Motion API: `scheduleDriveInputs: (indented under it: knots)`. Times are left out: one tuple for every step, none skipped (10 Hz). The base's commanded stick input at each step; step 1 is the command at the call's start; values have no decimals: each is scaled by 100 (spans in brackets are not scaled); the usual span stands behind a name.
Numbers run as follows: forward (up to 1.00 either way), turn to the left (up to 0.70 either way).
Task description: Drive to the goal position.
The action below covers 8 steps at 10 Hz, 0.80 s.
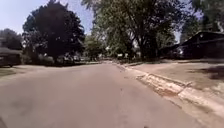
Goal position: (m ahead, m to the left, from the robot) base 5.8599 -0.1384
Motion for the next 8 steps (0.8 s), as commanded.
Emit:
scheduleDriveInputs:
  knots:
    - [50,0]
    - [50,0]
    - [50,0]
    - [50,0]
    - [50,0]
    - [50,0]
    - [50,0]
    - [50,0]
